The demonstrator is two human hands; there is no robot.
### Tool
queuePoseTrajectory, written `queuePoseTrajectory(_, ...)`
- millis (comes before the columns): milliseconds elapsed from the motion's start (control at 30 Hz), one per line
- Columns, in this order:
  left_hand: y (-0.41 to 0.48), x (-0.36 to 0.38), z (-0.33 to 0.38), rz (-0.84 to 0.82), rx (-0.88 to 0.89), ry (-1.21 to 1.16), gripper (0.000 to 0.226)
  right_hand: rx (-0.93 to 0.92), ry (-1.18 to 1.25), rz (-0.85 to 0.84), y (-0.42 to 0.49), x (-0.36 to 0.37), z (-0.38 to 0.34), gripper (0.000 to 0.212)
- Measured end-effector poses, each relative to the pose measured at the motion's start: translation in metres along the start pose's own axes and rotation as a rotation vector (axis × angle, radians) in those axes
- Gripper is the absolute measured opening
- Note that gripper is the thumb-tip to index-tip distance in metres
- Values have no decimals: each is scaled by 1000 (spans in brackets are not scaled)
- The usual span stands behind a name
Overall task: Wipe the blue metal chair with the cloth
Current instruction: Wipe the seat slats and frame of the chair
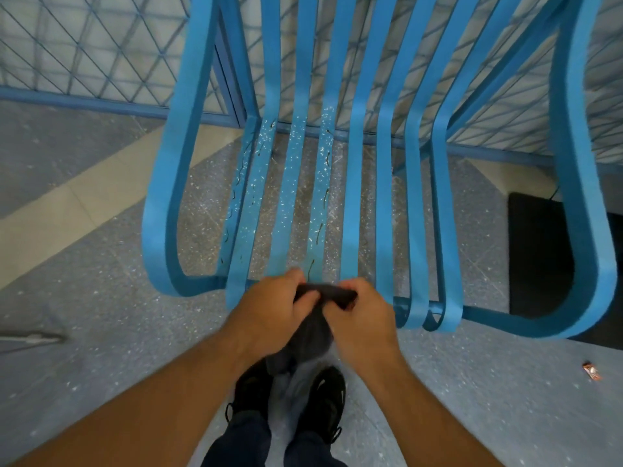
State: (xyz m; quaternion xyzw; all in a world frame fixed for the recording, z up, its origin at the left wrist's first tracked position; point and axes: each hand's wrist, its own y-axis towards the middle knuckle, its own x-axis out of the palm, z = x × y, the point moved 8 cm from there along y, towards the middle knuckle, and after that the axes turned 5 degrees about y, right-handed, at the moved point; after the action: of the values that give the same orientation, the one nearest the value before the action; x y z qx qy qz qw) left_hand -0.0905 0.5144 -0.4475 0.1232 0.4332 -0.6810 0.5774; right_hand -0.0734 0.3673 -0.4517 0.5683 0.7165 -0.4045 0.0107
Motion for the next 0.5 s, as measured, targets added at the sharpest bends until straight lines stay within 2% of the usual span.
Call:
queuePoseTrajectory(100,31,-19,-18,161,-68,49,16,8,-29,106,34,14,-9,26)
queuePoseTrajectory(200,39,-39,-33,312,-134,55,20,22,-43,153,46,29,-15,62)
queuePoseTrajectory(267,35,-43,-41,326,-143,87,22,29,-50,165,41,40,-15,75)
queuePoseTrajectory(500,32,-38,-45,302,-178,84,34,184,-80,205,51,78,7,52)
